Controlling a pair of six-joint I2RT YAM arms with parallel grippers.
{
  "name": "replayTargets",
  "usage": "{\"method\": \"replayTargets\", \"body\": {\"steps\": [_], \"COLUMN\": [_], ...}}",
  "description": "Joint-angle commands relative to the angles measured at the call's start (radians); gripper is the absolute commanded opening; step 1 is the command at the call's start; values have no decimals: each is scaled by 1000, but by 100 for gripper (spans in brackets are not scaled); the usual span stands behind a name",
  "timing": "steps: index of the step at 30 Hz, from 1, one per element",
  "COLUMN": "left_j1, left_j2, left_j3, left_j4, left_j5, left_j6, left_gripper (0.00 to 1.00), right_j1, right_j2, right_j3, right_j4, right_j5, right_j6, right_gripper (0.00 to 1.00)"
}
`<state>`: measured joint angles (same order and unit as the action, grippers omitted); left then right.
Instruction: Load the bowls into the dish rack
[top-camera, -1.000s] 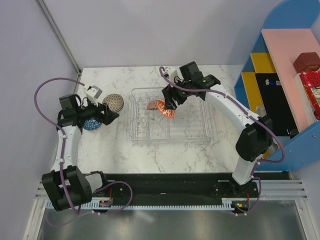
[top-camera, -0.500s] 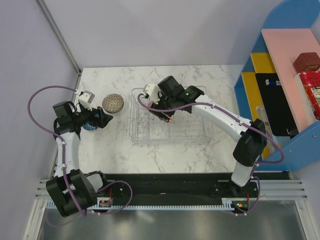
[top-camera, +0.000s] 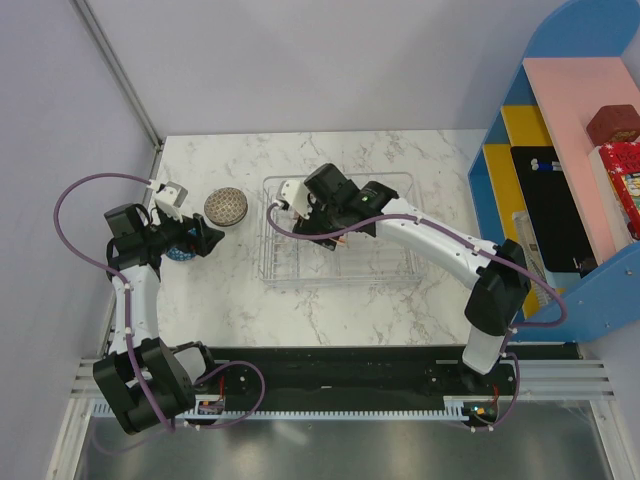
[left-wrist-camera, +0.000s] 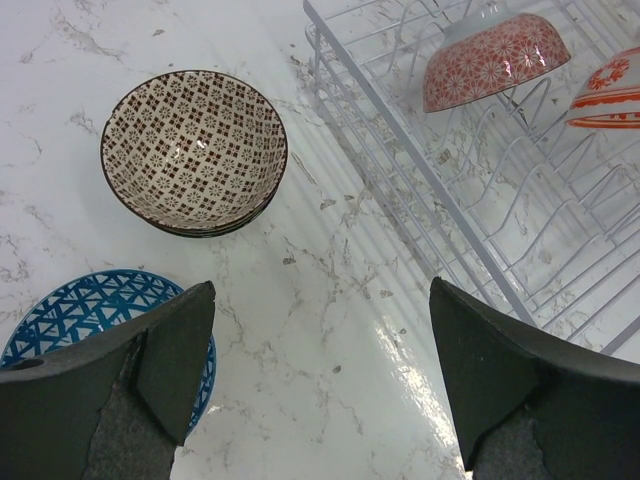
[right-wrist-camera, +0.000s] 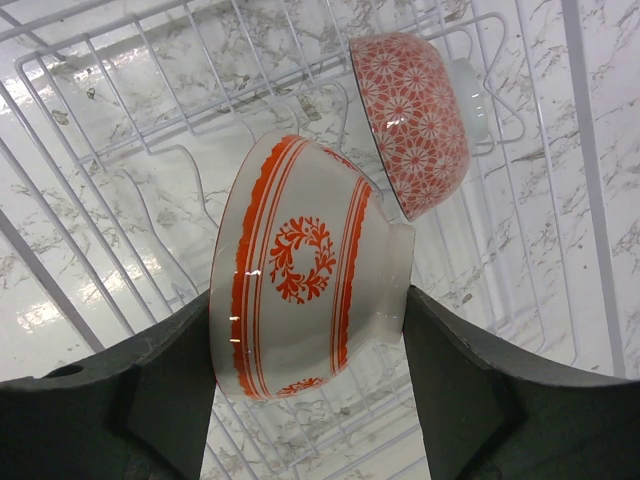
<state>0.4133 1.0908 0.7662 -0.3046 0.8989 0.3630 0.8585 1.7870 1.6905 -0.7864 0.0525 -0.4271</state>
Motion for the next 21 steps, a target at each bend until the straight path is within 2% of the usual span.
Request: {"method": "replayTargets", "body": {"steps": [1, 21], "left_j1": [7, 12], "left_j2": [-12, -5], "left_j3": [-2, -8], "left_j4": [29, 33], "left_j5": [34, 43], "left_j6": [-30, -27], "left_gripper": [93, 93], "right_j1": [22, 139], "right_j2": [5, 143], "right_j3": [-20, 1], "right_j4": [76, 107], "right_j5": [47, 205], "right_j6": [-27, -134], "right_gripper": [0, 0]}}
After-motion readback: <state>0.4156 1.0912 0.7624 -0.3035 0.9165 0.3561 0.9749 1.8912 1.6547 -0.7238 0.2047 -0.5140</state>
